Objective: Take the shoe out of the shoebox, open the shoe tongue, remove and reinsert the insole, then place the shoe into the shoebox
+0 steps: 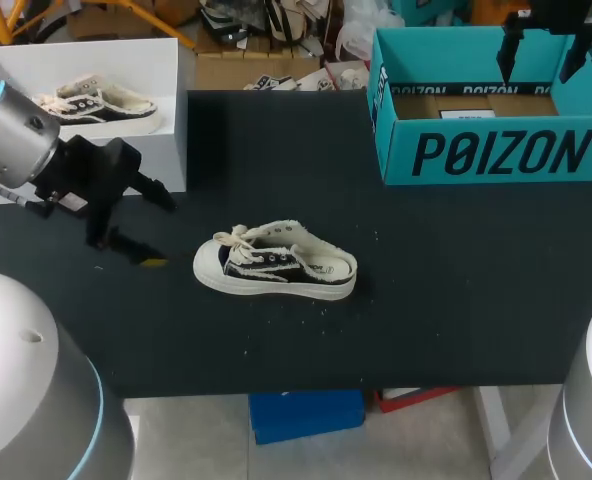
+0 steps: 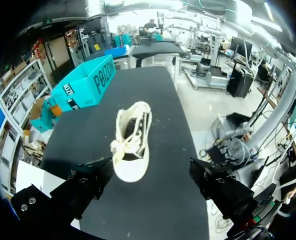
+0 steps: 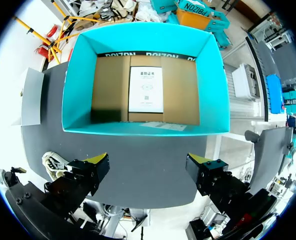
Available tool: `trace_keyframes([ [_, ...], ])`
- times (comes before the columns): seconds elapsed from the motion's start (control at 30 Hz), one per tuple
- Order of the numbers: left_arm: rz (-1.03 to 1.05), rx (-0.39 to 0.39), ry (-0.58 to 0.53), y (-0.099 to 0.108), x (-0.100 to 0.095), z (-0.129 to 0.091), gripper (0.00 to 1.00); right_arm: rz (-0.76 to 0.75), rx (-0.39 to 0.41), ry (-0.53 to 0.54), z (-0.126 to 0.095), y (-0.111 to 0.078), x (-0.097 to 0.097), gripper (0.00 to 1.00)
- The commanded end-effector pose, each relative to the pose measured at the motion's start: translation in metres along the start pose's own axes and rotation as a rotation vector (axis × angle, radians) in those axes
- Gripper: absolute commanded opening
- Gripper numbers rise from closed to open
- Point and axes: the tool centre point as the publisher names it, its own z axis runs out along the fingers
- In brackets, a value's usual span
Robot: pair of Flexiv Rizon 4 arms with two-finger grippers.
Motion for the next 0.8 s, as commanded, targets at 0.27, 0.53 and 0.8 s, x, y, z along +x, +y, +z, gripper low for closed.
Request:
trace_keyframes([
  [0.27,0.011,0.054,-0.022,0.037,-0.038,0.010,1.00,0.000,0.000,0.000,0.000,0.000,0.000,1.00],
  [0.53,0.026,0.053,-0.001,0.054,-0.060,0.020,1.00,0.000,0.000,0.000,0.000,0.000,0.000,1.00],
  [0.8,0.026,0.053,-0.001,0.054,-0.060,0.020,1.00,-0.167,-0.095,-0.079,-0.012,-0.001,0.015,1.00],
])
